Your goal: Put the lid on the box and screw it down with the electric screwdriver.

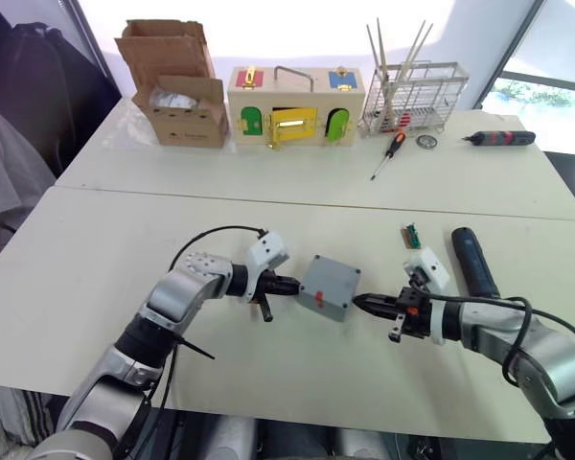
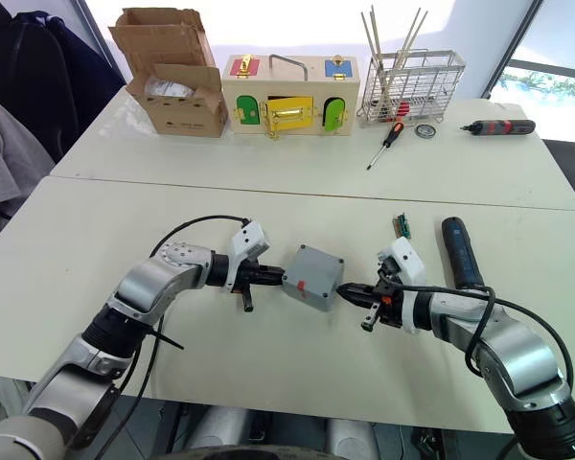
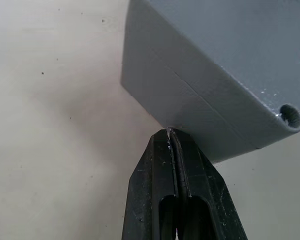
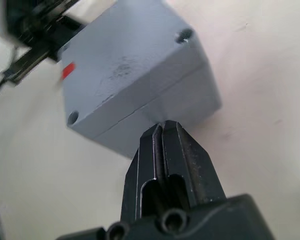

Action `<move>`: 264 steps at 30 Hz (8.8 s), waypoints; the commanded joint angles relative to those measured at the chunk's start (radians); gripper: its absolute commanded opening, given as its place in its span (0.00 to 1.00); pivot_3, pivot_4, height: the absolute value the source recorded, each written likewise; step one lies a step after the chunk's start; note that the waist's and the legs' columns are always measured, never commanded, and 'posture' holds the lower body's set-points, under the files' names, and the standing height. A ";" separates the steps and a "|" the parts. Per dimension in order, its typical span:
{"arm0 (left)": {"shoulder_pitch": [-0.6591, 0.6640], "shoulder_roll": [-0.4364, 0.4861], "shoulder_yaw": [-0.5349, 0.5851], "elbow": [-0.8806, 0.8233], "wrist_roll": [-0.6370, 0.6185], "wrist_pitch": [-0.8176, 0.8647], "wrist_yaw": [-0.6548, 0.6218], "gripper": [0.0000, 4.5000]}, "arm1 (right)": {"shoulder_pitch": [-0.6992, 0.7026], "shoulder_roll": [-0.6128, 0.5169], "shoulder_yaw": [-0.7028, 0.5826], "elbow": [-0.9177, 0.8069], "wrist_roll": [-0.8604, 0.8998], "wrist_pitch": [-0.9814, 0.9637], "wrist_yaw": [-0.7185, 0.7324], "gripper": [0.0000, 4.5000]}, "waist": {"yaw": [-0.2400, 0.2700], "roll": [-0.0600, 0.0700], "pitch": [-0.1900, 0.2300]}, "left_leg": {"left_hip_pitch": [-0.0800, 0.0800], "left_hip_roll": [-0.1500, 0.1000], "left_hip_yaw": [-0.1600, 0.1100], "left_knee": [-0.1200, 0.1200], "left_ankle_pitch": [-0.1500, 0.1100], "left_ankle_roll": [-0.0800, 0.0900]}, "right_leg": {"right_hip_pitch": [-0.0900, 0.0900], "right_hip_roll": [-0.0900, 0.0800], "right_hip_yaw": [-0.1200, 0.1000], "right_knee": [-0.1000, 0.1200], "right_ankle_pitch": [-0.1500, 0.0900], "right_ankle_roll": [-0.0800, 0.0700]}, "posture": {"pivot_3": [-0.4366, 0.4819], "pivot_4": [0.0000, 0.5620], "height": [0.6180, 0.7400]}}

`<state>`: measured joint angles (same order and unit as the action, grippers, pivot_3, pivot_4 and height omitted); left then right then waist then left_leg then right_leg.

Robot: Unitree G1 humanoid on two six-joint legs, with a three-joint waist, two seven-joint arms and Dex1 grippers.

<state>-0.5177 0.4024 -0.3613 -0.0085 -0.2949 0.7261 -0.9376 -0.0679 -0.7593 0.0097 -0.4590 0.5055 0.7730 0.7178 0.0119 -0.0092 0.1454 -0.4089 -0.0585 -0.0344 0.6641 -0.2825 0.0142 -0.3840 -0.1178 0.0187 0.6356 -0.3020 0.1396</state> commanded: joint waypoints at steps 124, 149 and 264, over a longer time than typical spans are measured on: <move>-0.026 0.314 0.132 -0.405 -0.217 0.104 -0.066 0.00 | -0.089 0.146 -0.196 -0.065 0.142 -0.001 -0.186 0.01 | -0.019 0.003 0.002 | 0.000 0.002 0.001 -0.001 0.002 -0.003 | -0.006 0.003 0.001 0.011 0.000 0.000 | 0.48 0.27 0.99; 0.002 0.305 0.129 -0.457 -0.241 0.146 -0.005 0.00 | -0.087 0.185 -0.094 -0.009 0.071 -0.055 -0.140 0.01 | -0.022 0.003 0.003 | 0.000 0.001 0.002 0.000 0.002 -0.002 | -0.007 0.003 0.001 0.012 0.000 0.000 | 0.48 0.27 0.99; 0.058 0.021 0.055 -0.645 -0.377 0.239 0.319 0.00 | -0.749 -0.439 0.575 0.875 -0.316 0.528 0.463 0.62 | 0.004 0.006 0.007 | -0.002 0.000 0.006 0.003 0.004 -0.006 | -0.006 -0.001 0.001 0.007 0.000 0.000 | 0.48 0.27 0.99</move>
<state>-0.4460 0.4275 -0.3017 -0.6426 -0.6755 0.9904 -0.6131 -0.8424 -1.1764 0.5789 0.4200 0.1986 1.2945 1.1670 0.0156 -0.0034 0.1521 -0.4108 -0.0581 -0.0288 0.6666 -0.2789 0.0083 -0.3896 -0.1185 0.0192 0.6427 -0.3024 0.1395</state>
